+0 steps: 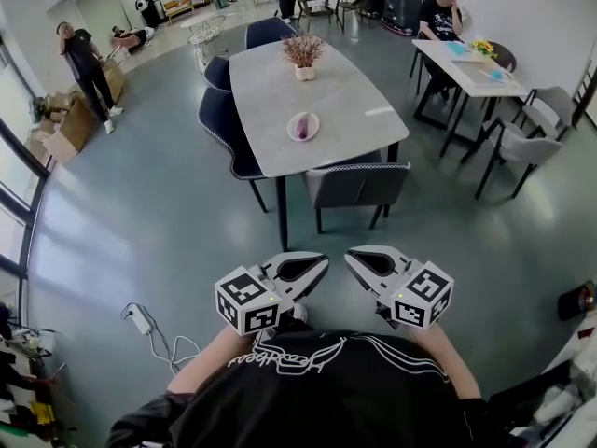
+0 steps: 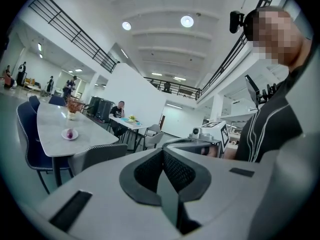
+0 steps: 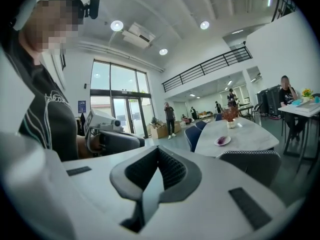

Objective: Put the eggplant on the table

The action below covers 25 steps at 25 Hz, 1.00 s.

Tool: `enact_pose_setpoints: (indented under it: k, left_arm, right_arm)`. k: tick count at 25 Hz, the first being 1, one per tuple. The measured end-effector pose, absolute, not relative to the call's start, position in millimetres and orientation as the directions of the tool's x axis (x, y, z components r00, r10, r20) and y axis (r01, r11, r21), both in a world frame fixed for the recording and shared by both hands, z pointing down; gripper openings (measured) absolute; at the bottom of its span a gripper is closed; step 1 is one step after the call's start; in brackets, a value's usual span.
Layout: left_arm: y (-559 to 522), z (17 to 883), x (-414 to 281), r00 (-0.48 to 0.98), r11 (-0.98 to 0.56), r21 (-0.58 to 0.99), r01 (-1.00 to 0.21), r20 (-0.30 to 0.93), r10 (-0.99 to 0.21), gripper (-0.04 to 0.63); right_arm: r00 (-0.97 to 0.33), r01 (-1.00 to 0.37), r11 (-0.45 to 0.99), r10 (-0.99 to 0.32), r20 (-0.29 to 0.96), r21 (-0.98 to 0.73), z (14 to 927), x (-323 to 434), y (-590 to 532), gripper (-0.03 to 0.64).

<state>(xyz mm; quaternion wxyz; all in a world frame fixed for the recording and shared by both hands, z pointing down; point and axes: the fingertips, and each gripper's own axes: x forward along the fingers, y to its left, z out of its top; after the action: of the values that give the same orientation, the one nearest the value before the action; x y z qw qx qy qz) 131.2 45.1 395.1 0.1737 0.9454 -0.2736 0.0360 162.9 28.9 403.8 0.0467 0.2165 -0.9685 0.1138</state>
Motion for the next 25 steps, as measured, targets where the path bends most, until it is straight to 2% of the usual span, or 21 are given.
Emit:
enact_pose_setpoints:
  k: [7,25]
  left_arm:
    - [44,399,124,0.856,-0.774,0.375,-0.511,0.138,-0.498,0.009]
    - [47,392,117,0.853,-0.784,0.341,-0.518,0.135,-0.505,0.009]
  right_arm:
    - [-0.89,-0.453,0.868,-0.428,0.155,-0.203,410,164,28,0.006]
    - [-0.896,-0.441,0.879,-0.421,0.141,-0.181,399,155,32,0.006]
